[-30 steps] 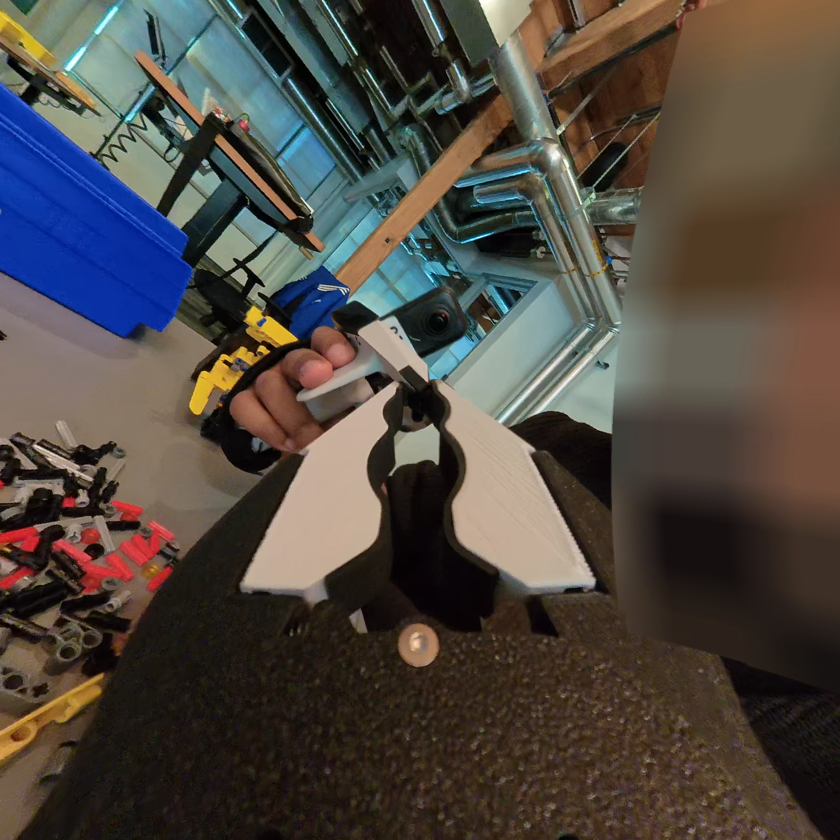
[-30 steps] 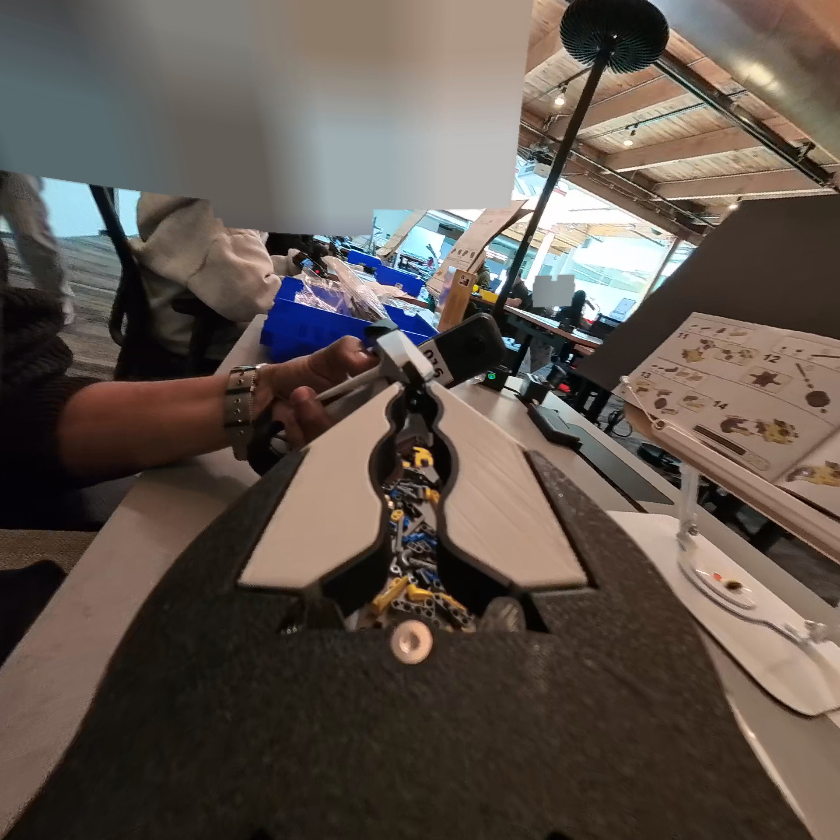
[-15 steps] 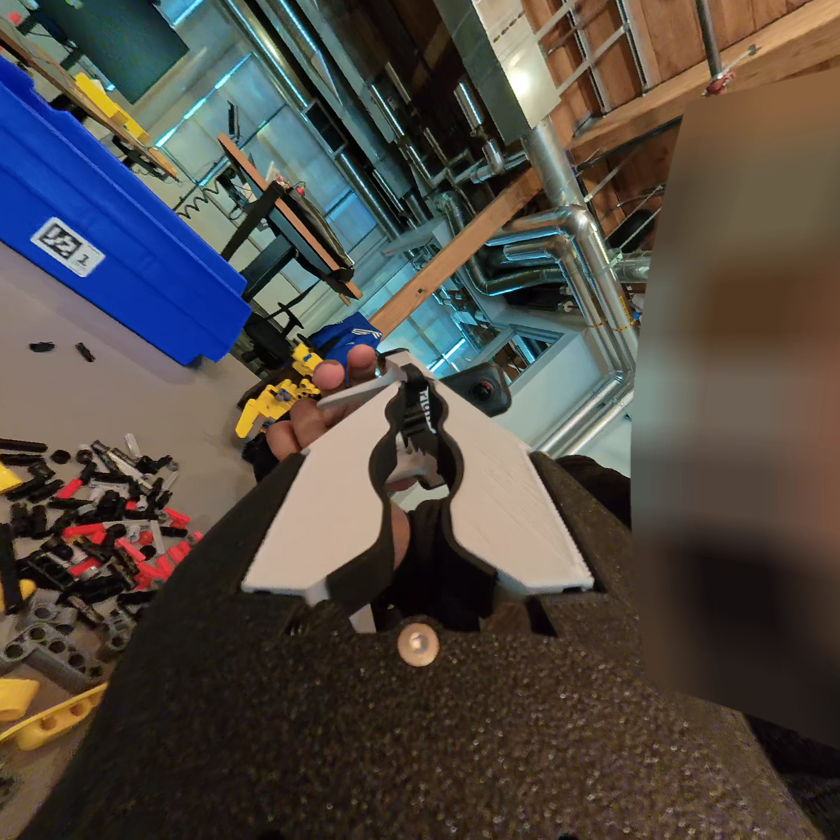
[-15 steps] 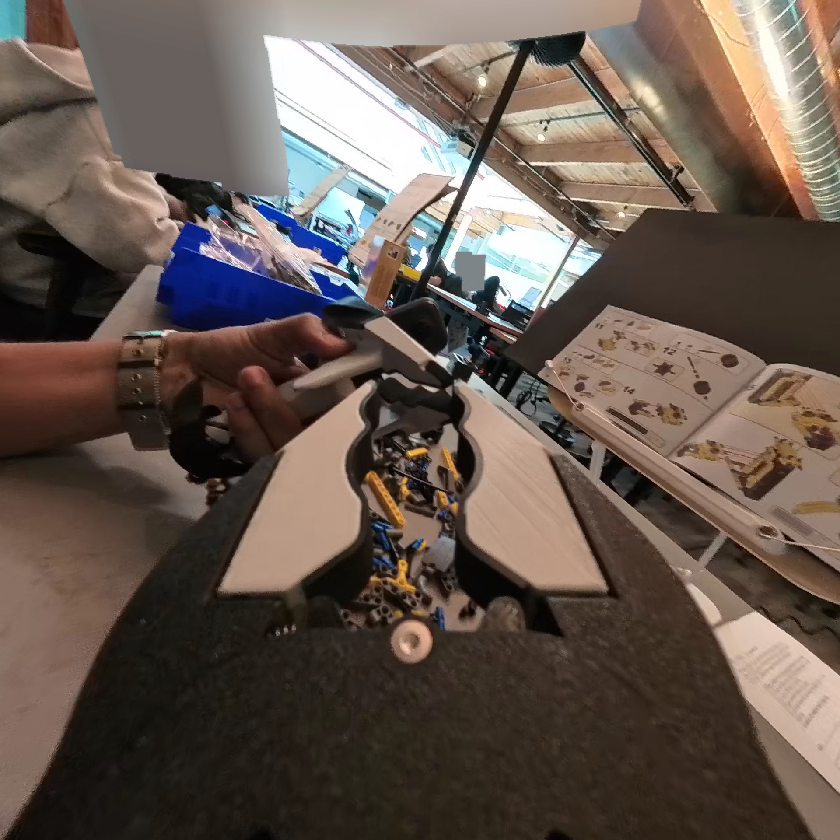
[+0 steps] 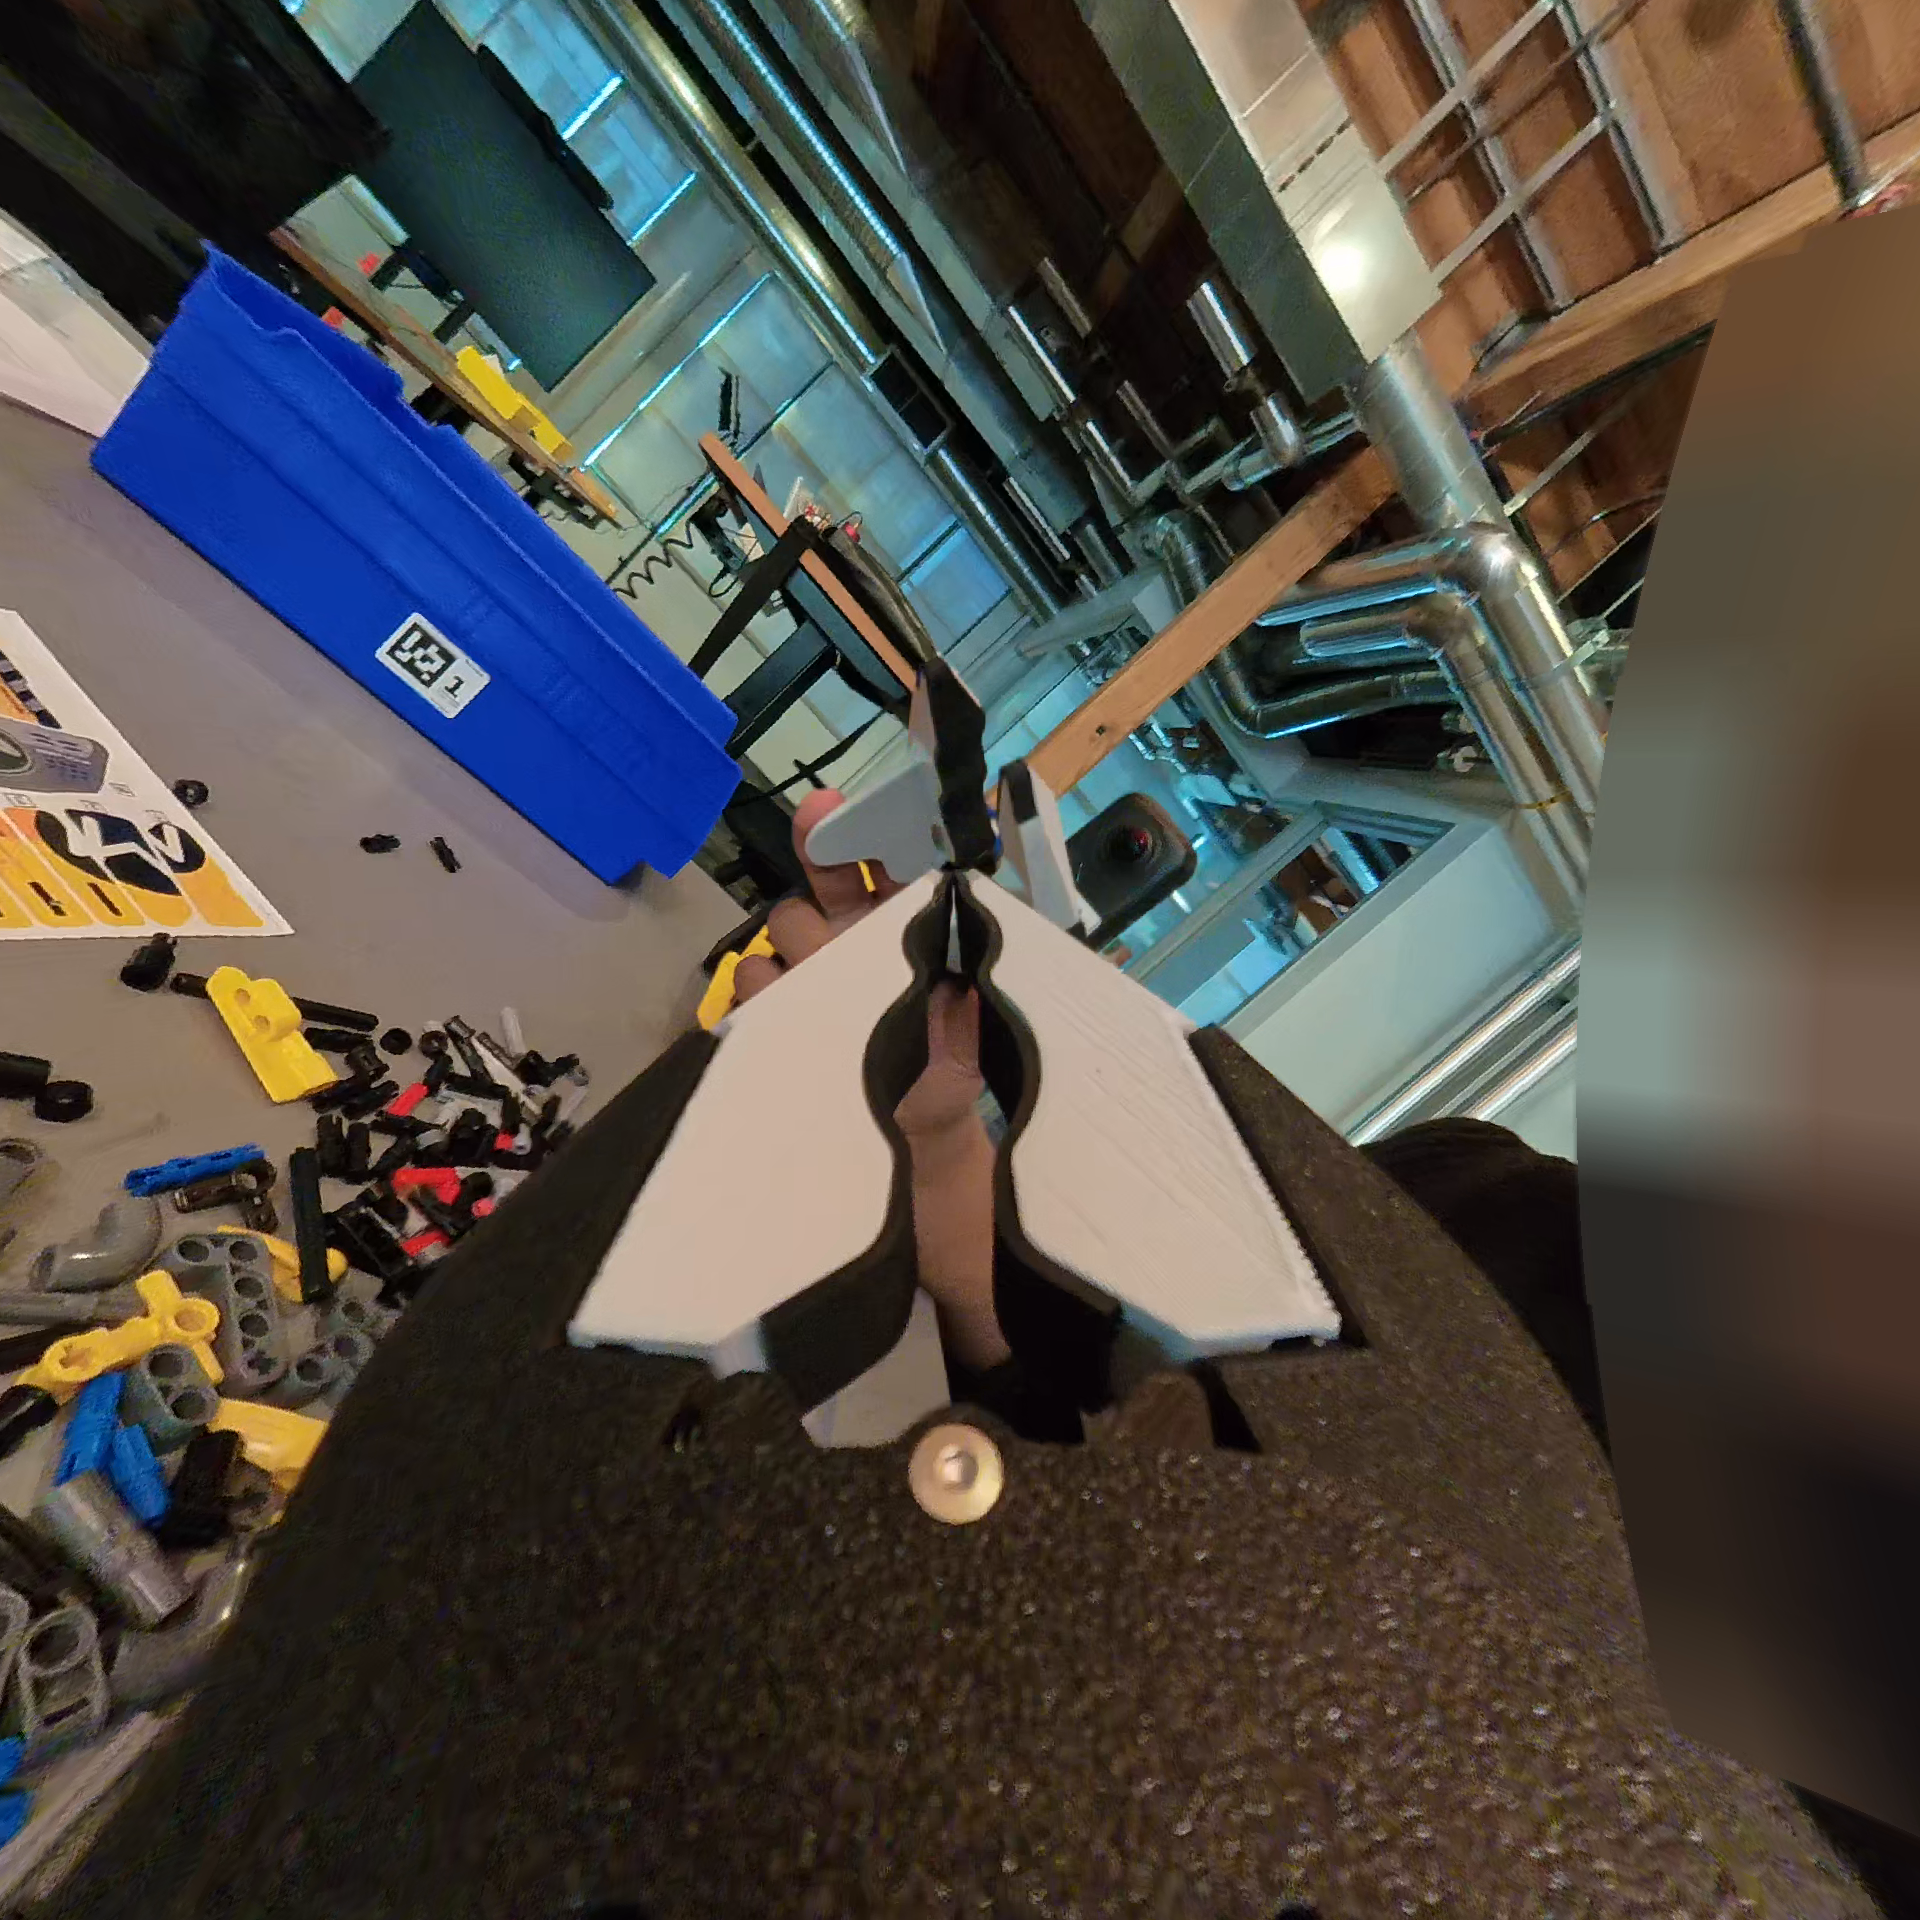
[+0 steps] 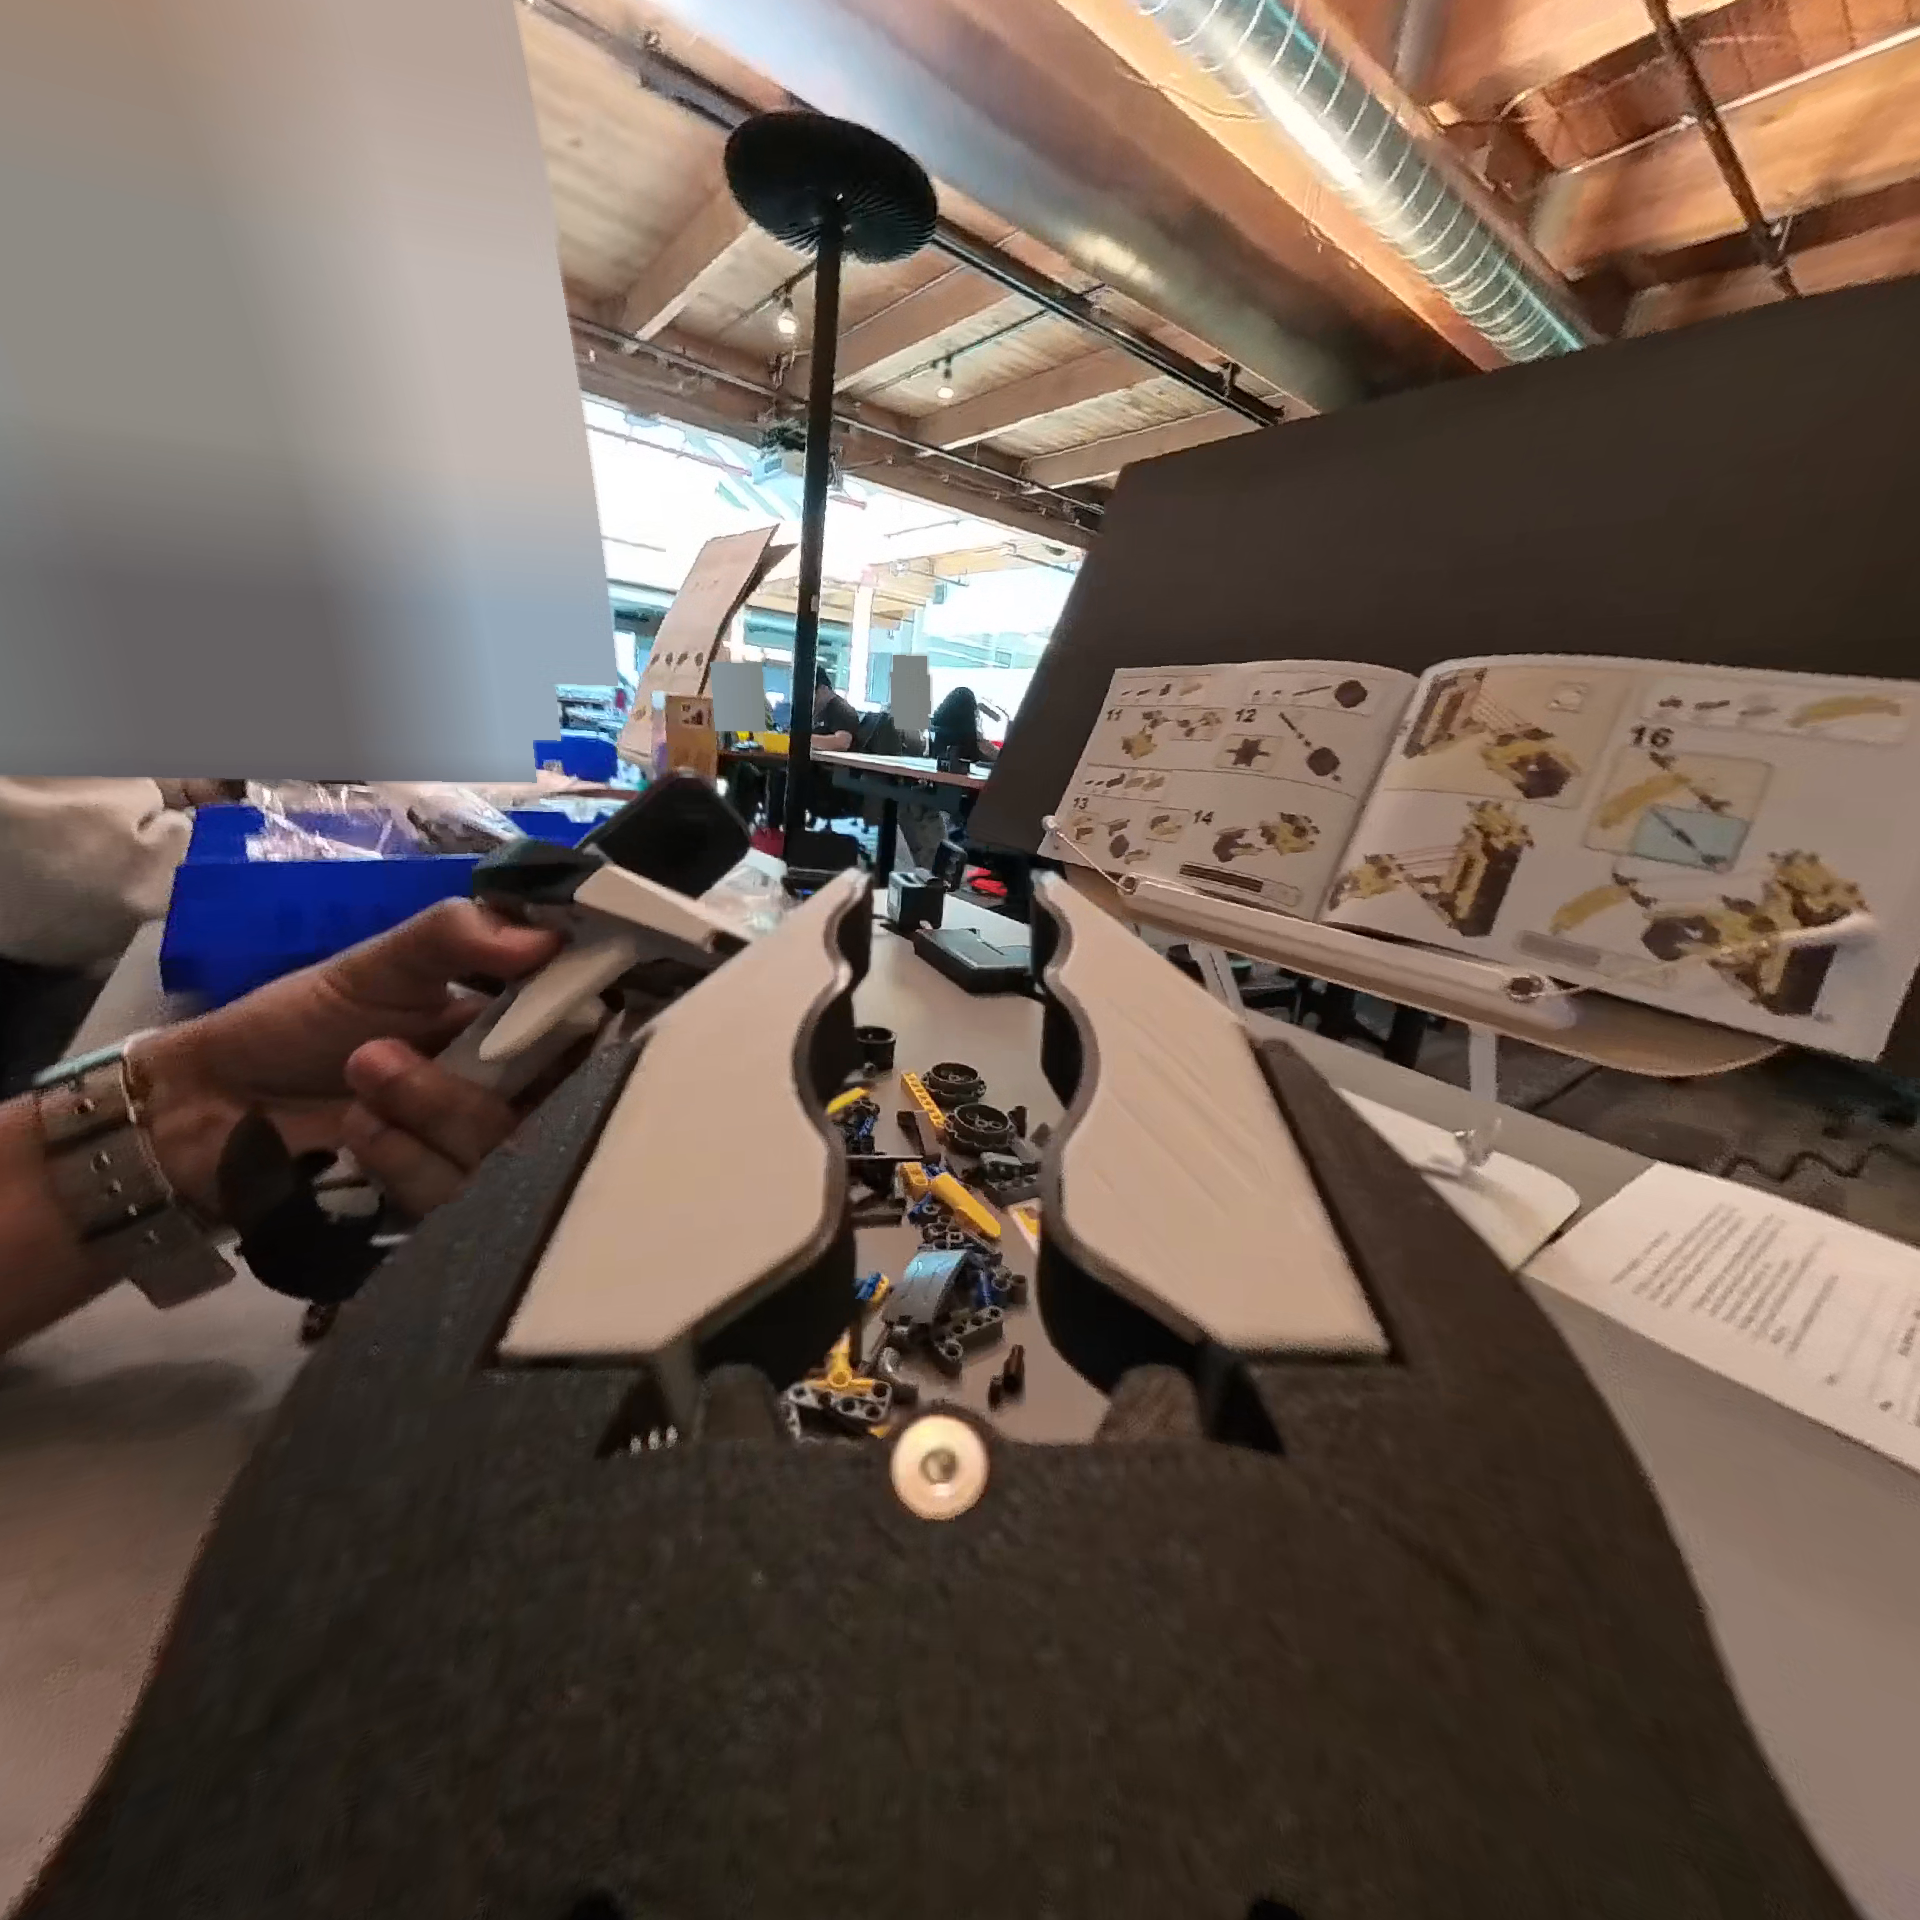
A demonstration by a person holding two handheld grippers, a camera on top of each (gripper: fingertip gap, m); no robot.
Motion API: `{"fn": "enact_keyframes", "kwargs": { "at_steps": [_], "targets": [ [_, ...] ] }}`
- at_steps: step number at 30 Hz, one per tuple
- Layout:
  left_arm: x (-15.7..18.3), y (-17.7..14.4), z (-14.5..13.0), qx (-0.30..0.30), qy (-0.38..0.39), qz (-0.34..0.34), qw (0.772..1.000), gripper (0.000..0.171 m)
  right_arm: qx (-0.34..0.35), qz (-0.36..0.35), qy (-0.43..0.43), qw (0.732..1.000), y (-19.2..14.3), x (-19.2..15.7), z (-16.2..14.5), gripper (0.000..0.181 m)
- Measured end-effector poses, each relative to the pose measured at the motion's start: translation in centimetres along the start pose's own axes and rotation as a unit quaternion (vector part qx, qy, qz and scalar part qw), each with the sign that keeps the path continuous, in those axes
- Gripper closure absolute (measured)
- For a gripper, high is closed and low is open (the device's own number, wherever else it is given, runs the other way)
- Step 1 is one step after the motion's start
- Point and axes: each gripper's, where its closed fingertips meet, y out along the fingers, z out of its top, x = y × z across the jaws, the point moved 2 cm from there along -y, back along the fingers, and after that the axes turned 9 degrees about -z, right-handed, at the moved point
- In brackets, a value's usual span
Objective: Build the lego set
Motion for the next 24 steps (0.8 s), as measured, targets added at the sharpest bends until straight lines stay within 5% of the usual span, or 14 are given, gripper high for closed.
{"fn": "enact_keyframes", "kwargs": {
  "at_steps": [24],
  "targets": [
    [-0.6, 0.2, -0.6, -0.024, 0.015, 0.027, 0.999, 0.171, -0.022, 0.020, 0.007, 1.000, 0.3, -0.8, -0.7, 0.158]
  ]
}}
